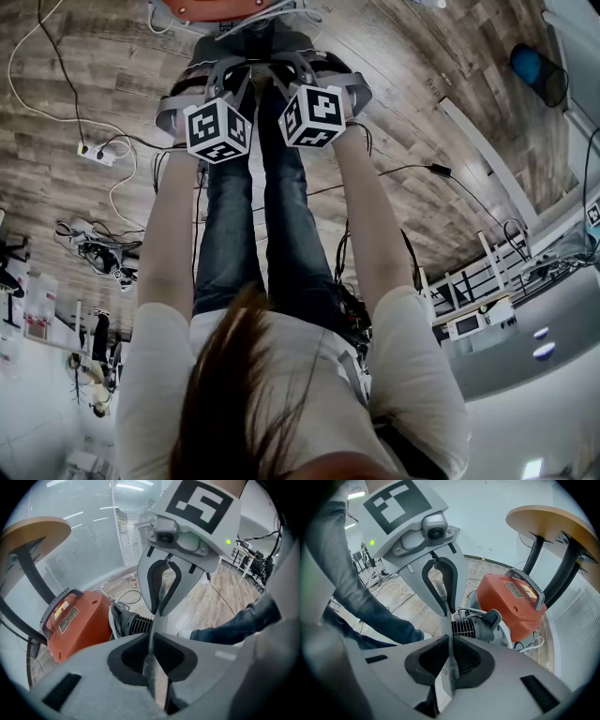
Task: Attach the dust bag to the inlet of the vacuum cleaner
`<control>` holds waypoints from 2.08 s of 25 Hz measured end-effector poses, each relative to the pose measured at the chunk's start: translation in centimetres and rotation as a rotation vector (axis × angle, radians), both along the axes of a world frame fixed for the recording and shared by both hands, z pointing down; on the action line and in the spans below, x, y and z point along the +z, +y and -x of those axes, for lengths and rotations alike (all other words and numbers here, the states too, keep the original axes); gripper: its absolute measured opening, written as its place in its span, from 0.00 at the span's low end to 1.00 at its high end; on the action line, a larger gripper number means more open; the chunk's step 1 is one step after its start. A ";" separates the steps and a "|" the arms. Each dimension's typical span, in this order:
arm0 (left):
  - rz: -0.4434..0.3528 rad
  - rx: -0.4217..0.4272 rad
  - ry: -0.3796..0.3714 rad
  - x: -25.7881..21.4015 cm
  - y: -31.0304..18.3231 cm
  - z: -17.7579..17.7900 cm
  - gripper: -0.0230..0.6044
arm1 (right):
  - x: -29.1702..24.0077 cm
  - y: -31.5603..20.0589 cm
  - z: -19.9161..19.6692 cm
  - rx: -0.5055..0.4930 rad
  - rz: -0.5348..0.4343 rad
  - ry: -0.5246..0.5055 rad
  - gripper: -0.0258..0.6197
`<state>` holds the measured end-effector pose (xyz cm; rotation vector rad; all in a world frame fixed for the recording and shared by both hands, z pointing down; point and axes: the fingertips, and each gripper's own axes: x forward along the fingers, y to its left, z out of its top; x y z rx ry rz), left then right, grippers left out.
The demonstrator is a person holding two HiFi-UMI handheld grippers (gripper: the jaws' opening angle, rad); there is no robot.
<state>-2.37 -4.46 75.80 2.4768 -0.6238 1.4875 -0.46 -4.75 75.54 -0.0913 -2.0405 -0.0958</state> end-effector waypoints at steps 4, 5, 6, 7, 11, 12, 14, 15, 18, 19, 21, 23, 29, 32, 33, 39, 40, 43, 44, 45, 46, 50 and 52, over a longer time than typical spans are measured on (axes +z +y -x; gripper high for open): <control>-0.003 0.007 -0.006 0.1 -0.5 0.0 0.11 | 0.0 -0.4 0.0 -0.005 0.000 0.003 0.09; -0.002 0.009 -0.005 0.1 -0.5 0.0 0.11 | 0.1 -0.4 -0.1 -0.005 0.000 0.004 0.09; -0.001 0.011 -0.005 0.1 -0.5 -0.1 0.11 | 0.1 -0.4 -0.1 -0.004 0.001 0.005 0.09; 0.000 0.012 -0.004 0.2 -0.6 -0.1 0.11 | 0.1 -0.5 -0.1 -0.003 0.001 0.006 0.09; 0.002 0.018 -0.006 0.3 -0.9 0.0 0.11 | 0.2 -0.7 0.0 -0.002 0.002 0.008 0.09; 0.002 0.019 -0.006 0.3 -0.9 0.0 0.11 | 0.2 -0.8 0.0 -0.003 0.002 0.009 0.09; 0.004 0.020 -0.005 0.2 -0.9 -0.1 0.11 | 0.2 -0.8 -0.1 -0.004 0.006 0.011 0.09; 0.004 0.019 -0.004 0.2 -0.8 -0.1 0.11 | 0.2 -0.7 -0.1 -0.009 0.009 0.013 0.09; 0.004 0.003 -0.001 0.4 -0.9 0.0 0.11 | 0.3 -0.9 0.0 -0.053 0.011 0.027 0.09; 0.005 -0.008 0.001 0.5 -1.0 0.0 0.11 | 0.4 -1.0 0.0 -0.074 0.007 0.034 0.09; 0.010 -0.041 0.008 0.6 -1.2 0.0 0.11 | 0.4 -1.4 0.0 -0.113 -0.002 0.049 0.09; 0.017 -0.079 0.019 0.8 -1.3 0.0 0.11 | 0.4 -1.7 0.0 -0.146 -0.010 0.065 0.09; 0.042 -0.132 0.044 0.8 -1.6 0.4 0.11 | 0.2 -2.1 0.4 -0.137 -0.030 0.070 0.09; 0.044 -0.105 0.030 0.6 -2.3 0.3 0.12 | 0.2 -2.3 0.1 -0.012 -0.003 0.033 0.09; 0.040 -0.088 0.020 0.5 -2.6 0.1 0.12 | 0.2 -2.4 -0.1 0.033 0.009 0.019 0.09; 0.012 -0.074 -0.017 0.2 -3.7 -0.3 0.13 | 0.4 -2.9 -0.6 0.142 0.022 -0.008 0.09; 0.005 -0.092 -0.013 0.2 -3.6 -0.3 0.13 | 0.4 -2.9 -0.6 0.115 0.014 0.001 0.09; -0.013 -0.152 0.000 0.3 -3.4 0.1 0.13 | 0.5 -3.1 -0.3 0.012 -0.008 0.032 0.09; -0.014 -0.177 0.007 0.3 -3.3 0.2 0.13 | 0.5 -3.2 -0.1 -0.022 -0.012 0.040 0.09; -0.011 -0.201 0.015 0.4 -3.2 0.4 0.13 | 0.5 -3.2 0.1 -0.056 -0.016 0.046 0.09; -0.007 -0.223 0.021 0.4 -3.2 0.6 0.13 | 0.5 -3.3 0.3 -0.088 -0.019 0.051 0.09; -0.006 -0.243 0.027 0.5 -3.2 0.8 0.13 | 0.4 -3.5 0.5 -0.128 -0.031 0.051 0.10; -0.003 -0.209 0.018 0.5 -3.3 0.7 0.13 | 0.3 -3.5 0.5 -0.070 -0.031 0.030 0.10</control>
